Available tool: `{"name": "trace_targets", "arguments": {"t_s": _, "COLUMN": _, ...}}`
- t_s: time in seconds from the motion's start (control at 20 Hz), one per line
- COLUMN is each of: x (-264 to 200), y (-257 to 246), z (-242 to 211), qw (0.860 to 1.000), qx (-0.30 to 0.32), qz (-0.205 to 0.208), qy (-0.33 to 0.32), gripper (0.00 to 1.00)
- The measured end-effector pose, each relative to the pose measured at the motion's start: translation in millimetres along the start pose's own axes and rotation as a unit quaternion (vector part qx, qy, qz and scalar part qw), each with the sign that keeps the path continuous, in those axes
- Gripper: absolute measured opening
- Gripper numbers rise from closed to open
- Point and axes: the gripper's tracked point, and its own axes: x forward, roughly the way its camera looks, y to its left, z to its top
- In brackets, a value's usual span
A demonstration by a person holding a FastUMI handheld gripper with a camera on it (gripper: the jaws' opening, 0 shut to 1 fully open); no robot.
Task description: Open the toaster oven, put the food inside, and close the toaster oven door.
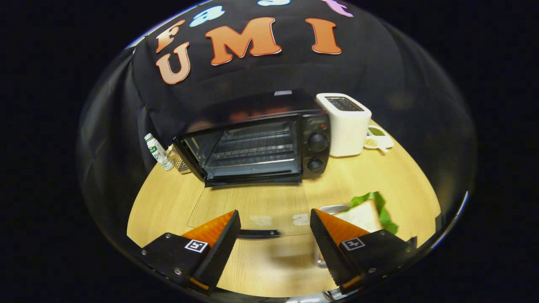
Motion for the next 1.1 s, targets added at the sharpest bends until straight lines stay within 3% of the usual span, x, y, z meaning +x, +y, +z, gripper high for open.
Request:
{"name": "trace_targets", "arguments": {"t_s": 0.2, "x": -21, "y": -59, "z": 17, "qw": 1.0, "qx": 0.007, "qz": -0.007, "qy": 0.02, "gripper": 0.99}}
{"name": "trace_targets", "arguments": {"t_s": 0.5, "x": -23, "y": -121, "z": -6, "qw": 0.993, "qx": 0.047, "qz": 0.007, "qy": 0.111, "gripper": 0.99}}
{"name": "trace_targets", "arguments": {"t_s": 0.85, "x": -1, "y": -135, "z": -51, "qw": 0.967, "qx": 0.052, "qz": 0.064, "qy": 0.239, "gripper": 0.99}}
{"name": "trace_targets", "arguments": {"t_s": 1.1, "x": 14, "y": -130, "z": -69, "qw": 0.951, "qx": 0.064, "qz": 0.097, "qy": 0.286, "gripper": 0.97}}
